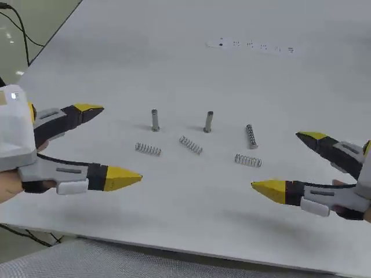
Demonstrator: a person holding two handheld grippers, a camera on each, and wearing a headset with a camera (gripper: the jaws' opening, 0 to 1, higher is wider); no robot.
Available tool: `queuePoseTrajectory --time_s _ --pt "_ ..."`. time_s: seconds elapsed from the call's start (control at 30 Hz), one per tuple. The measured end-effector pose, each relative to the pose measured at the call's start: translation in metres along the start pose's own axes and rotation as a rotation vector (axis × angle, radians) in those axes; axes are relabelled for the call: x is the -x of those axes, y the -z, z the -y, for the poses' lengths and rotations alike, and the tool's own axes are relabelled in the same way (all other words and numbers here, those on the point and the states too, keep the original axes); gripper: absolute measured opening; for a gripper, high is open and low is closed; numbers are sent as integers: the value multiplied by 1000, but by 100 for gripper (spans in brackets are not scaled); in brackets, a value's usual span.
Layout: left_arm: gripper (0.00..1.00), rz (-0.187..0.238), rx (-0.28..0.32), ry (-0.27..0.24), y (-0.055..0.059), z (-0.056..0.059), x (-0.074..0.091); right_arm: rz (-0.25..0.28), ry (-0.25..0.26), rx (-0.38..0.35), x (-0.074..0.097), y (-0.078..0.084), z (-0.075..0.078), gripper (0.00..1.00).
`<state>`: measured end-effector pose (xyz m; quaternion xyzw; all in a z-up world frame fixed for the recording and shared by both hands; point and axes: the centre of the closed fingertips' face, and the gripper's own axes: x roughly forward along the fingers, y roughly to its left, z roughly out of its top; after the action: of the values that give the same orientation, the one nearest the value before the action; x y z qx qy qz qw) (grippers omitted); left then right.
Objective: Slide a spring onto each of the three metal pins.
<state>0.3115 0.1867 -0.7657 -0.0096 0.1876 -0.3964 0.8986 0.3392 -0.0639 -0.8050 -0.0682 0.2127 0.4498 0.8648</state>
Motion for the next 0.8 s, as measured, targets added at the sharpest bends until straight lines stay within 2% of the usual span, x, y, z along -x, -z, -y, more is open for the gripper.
queuePoseTrajectory --time_s 0.13,0.27,0.43,0.8 --pt "90 -1 -4 3 -1 1 1 7 -4 12 -1 -5 -1 90" --pt "91 -7 3 3 1 1 2 -16 -7 51 -4 -6 -1 90" --pt "92 19 21 0 -4 2 3 -24 -15 85 -9 -10 -4 89" --pt "92 -2 -4 5 -3 2 2 -28 -17 80 -11 -12 -6 88"
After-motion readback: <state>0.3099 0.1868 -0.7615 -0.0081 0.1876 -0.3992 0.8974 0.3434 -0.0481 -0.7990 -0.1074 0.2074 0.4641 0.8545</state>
